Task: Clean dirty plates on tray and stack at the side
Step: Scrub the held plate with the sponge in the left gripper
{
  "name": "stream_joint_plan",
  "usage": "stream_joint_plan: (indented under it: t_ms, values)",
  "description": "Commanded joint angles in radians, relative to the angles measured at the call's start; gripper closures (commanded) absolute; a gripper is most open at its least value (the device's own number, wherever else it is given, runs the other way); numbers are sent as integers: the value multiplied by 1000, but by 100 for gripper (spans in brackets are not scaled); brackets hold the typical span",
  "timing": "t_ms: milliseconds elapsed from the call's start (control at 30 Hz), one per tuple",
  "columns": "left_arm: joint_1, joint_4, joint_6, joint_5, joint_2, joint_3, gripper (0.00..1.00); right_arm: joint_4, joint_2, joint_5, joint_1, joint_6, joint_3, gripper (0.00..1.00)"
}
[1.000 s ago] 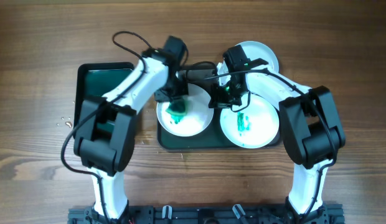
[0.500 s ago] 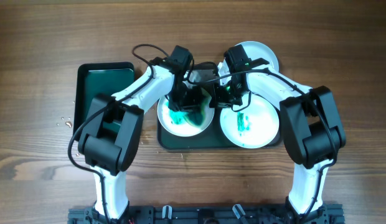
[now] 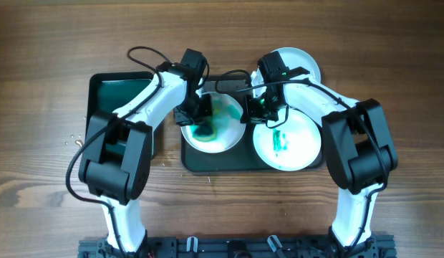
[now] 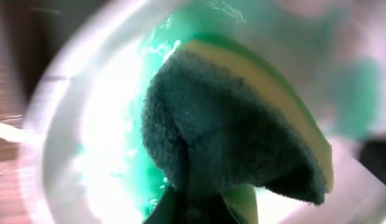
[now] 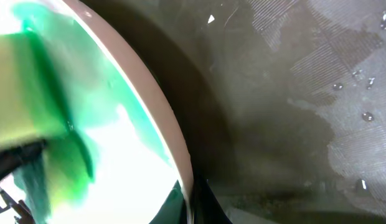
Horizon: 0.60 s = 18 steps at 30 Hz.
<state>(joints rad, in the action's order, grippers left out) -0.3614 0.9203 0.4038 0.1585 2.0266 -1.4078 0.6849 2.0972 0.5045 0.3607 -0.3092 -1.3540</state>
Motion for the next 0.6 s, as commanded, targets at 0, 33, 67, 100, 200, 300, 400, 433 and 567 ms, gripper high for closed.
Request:
stream_joint_plan:
  t_ms: [0,33,67,100,200,300,400,433,567]
  values:
    - [-20,12,80,-296,-4,12,96,0,53,-102,-13,-9,28,96]
    - [-31,10,80,-308,-4,12,96,-1,53,-102,-13,-9,28,95]
    - [-41,7,80,-310,-4,12,96,0,53,-102,-13,-9,28,96]
    - [-56,-1,80,-309,-4,12,96,-2,53,-102,-13,-9,28,96]
    - [-97,-28,79,-306,-4,12,96,-2,53,-102,-13,-9,28,96]
    - [-127,-79,77,-306,-4,12,96,0,53,-102,-13,-9,28,96]
    - [-134,-156,76,-308,-4,12,96,3,53,-103,-13,-8,28,96]
    - [-133,-182,76,-314,-4,12,96,5,53,-106,-13,-9,28,96]
    - [-124,-245,96,-424,-4,12,96,8,53,-111,-13,-8,28,96]
